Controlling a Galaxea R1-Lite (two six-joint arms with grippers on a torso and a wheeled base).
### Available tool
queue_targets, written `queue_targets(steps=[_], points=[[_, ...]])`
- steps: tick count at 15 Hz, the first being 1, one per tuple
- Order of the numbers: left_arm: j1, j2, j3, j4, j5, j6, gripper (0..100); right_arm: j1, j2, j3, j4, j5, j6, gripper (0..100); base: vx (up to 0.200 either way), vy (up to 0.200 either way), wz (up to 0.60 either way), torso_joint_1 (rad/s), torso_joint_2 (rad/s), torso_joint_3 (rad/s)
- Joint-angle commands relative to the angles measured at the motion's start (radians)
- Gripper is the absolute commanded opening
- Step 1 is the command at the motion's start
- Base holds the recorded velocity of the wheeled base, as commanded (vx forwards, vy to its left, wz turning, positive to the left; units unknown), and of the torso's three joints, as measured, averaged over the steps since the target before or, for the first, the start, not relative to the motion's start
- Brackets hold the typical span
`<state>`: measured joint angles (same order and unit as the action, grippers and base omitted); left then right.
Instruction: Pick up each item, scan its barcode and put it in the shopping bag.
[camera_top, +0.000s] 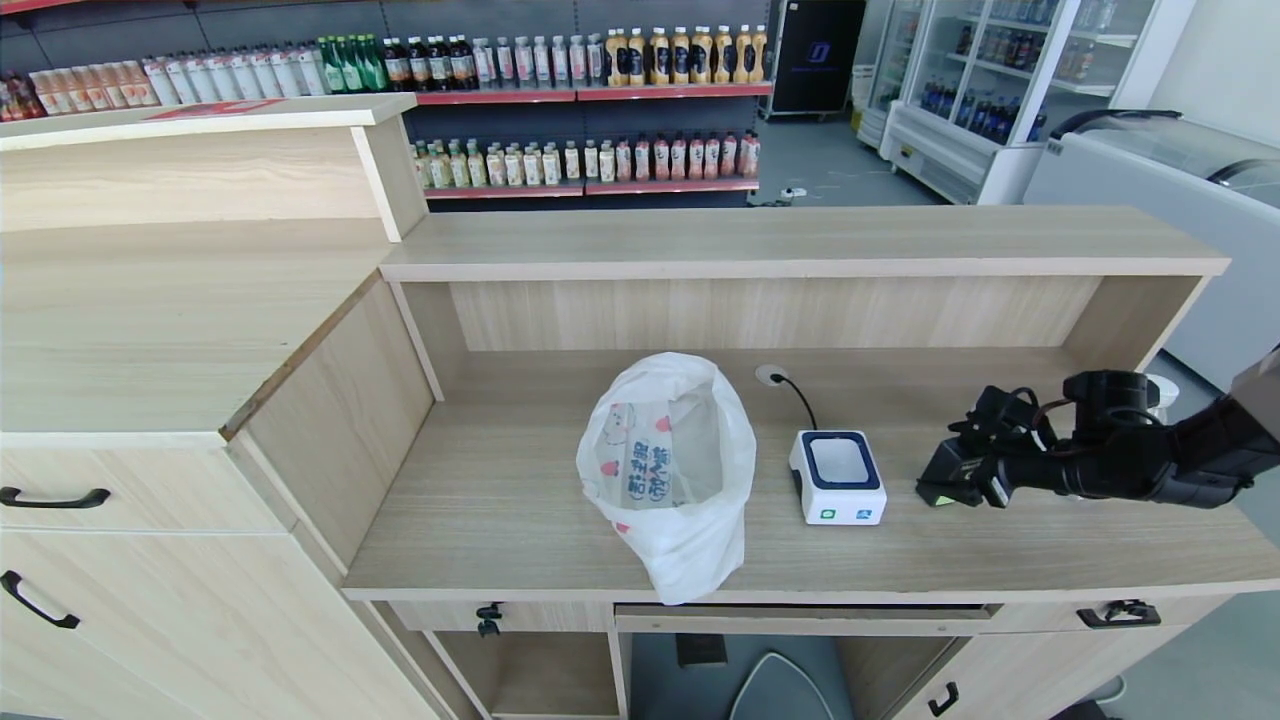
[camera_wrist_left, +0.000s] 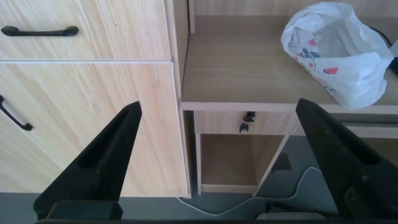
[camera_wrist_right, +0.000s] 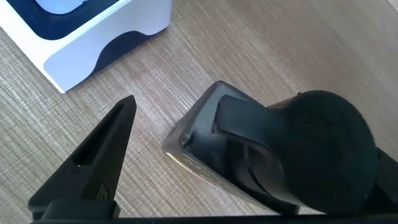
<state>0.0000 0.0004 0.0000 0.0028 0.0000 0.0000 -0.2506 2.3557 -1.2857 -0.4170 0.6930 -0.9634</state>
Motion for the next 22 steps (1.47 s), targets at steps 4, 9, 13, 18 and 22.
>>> queue_targets(steps=[4,9,13,18,22], points=[[0.000,0.000,0.000,0.000,0.000,0.000,100,0.033,0.042,-0.037,0.000,0.000,-0.021,100,0.000,0.000,0.00,0.000,0.00,0.000],[0.000,0.000,0.000,0.000,0.000,0.000,100,0.062,0.048,-0.052,0.000,-0.004,-0.031,100,0.000,0.000,0.00,0.000,0.00,0.000],[0.000,0.000,0.000,0.000,0.000,0.000,100,0.079,0.046,-0.040,0.000,-0.001,-0.044,0,0.000,0.000,0.00,0.000,0.00,0.000],[0.000,0.000,0.000,0.000,0.000,0.000,100,0.079,-0.007,0.009,0.000,-0.001,-0.057,0,0.000,0.000,0.00,0.000,0.00,0.000],[0.000,0.000,0.000,0.000,0.000,0.000,100,0.076,-0.331,0.109,-0.002,-0.003,-0.046,0,0.000,0.000,0.00,0.000,0.00,0.000]])
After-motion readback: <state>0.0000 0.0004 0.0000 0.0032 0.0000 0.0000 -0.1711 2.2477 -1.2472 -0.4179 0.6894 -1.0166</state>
